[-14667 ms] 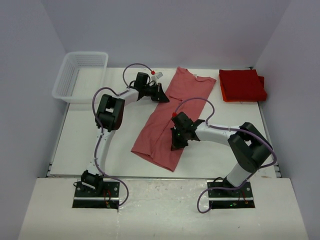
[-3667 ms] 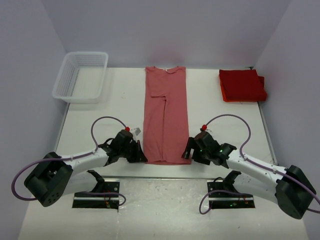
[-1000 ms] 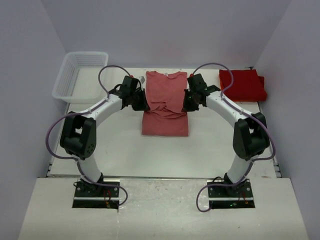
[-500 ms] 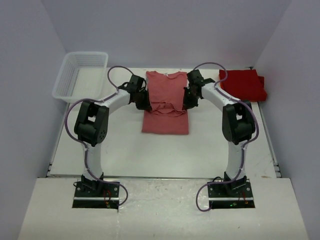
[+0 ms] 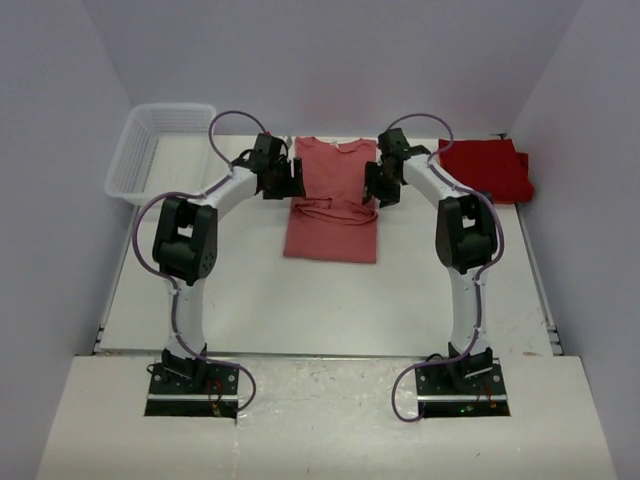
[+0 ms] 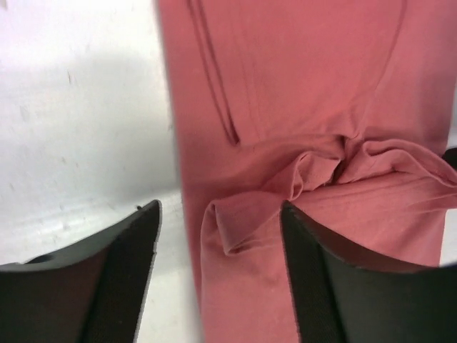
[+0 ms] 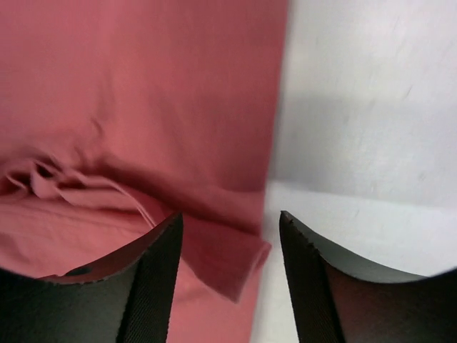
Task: Fold and stack the t-shirts
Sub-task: Fold the folded rectangular tshirt in 1/3 of the way
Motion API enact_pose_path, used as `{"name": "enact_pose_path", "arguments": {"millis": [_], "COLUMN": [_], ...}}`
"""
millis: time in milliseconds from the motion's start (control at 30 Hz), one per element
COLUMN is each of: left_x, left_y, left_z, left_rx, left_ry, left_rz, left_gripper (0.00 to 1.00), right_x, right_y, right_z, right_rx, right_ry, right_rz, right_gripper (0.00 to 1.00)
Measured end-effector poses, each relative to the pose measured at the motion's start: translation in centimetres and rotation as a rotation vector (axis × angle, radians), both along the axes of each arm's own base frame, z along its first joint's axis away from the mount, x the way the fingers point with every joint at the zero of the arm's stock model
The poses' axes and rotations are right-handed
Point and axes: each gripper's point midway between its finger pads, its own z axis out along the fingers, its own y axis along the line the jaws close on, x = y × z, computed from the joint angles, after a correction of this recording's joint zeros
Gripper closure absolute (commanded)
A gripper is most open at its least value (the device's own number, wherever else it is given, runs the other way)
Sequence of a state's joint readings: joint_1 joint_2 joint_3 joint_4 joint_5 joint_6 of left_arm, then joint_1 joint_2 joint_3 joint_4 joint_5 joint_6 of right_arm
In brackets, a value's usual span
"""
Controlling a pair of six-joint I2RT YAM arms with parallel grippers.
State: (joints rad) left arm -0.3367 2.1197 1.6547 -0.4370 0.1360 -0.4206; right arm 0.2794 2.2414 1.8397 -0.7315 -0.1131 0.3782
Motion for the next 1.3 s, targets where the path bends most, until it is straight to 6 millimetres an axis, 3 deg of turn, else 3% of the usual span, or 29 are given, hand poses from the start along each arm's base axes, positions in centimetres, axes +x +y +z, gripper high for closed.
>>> {"name": "enact_pose_path", "arguments": {"millis": [100, 200, 333, 367, 400, 433, 467, 600, 733, 1000, 1300], "left_x": [1.1, 0.8, -3.4, -5.0, -6.7, -8.0, -9.5, -14.3, -16.1, -16.3, -15.6], "left_y": [-0.6, -1.0, -1.3, -1.6, -2.4, -3.4, -4.8, -10.9, -12.5, -11.8, -10.8], "left_z": [1.5, 3.3, 5.2, 5.7, 6.5, 7.2, 8.1, 10.3, 8.0, 1.2, -1.3], "left_rx": [-0.026, -0.07, -0.132, -0.146, -0.168, -0.189, -0.218, -0.349, -0.39, -0.33, -0.289], "left_ry": [-0.075, -0.133, -0.167, -0.177, -0.185, -0.197, -0.214, -0.239, -0.174, -0.037, -0.004], "left_rz": [-0.026, -0.036, -0.009, -0.012, -0.023, -0.045, -0.084, -0.269, -0.327, -0.288, -0.246], "left_gripper": [0.17, 0.17, 0.25, 0.43, 0.58, 0.72, 0.98, 1.0, 1.0, 1.0, 1.0], "right_x": [3.1, 4.9, 3.9, 2.9, 1.9, 0.9, -0.1, -2.9, -3.7, -5.0, -5.7], "right_y": [0.2, 0.0, -0.4, -0.6, -0.7, -0.7, -0.7, 1.6, 4.4, 7.2, 8.8], "right_z": [2.3, 5.0, 7.0, 7.3, 7.5, 7.7, 7.8, 8.3, 7.4, 2.5, 1.9], "right_rx": [-0.009, -0.019, -0.021, -0.022, -0.022, -0.02, -0.019, 0.029, 0.084, 0.136, 0.179], "right_ry": [-0.1, -0.185, -0.212, -0.199, -0.187, -0.184, -0.175, -0.149, -0.111, 0.013, 0.032], "right_rz": [0.014, 0.021, 0.029, 0.031, 0.034, 0.042, 0.054, 0.114, 0.18, 0.247, 0.285], "right_gripper": [0.27, 0.24, 0.24, 0.29, 0.41, 0.99, 1.0, 1.0, 1.0, 1.0, 1.0]}}
